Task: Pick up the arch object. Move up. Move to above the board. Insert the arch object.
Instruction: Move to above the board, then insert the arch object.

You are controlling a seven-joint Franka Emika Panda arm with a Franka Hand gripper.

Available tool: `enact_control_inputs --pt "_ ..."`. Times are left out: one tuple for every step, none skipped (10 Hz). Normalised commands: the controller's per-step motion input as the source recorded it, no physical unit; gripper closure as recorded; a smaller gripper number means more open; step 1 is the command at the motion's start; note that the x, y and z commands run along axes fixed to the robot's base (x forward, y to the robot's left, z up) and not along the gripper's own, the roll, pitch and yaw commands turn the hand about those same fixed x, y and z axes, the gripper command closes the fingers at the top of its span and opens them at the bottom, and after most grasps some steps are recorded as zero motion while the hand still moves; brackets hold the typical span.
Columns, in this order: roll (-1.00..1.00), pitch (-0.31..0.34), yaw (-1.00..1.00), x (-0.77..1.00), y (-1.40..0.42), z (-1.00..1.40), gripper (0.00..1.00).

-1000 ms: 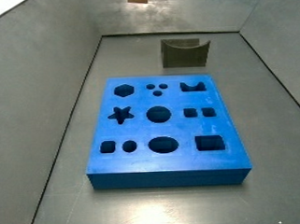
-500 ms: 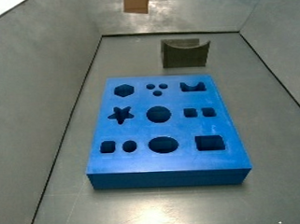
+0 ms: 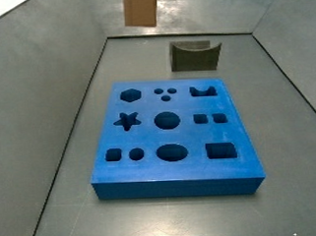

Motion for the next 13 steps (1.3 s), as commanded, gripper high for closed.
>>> enact_control_inputs --pt "0.01 0.104 0.01 0.02 -0.89 0.14 1.00" --pt "0.01 0.117 0.01 0.04 -0.70 0.11 1.00" --pt "0.01 0.135 0.01 0.06 -0.37 0.07 1.00" --pt "0.01 0.135 0.01 0.06 -0.22 0.05 1.00" --pt "0.00 -0.004 0.00 0.00 0.00 0.00 1.00" --pt "-0.04 -0.136 -0.34 0.12 0.00 0.00 1.00" --pt "0.00 0.000 -0.13 1.00 0.16 -0.06 1.00" --pt "0.00 0.000 -0.10 1.00 0.24 -0.11 1.00" --pt "0.00 0.000 -0.09 1.00 0.25 -0.16 1.00" --pt "0.01 0.000 -0.06 1.00 0.25 -0.19 1.00" --pt "0.00 0.000 -0.07 1.00 0.24 -0.26 1.00" --pt "0.00 0.000 -0.09 1.00 0.25 -0.35 1.00" --pt "0.00 0.000 -0.08 1.00 0.24 -0.37 1.00"
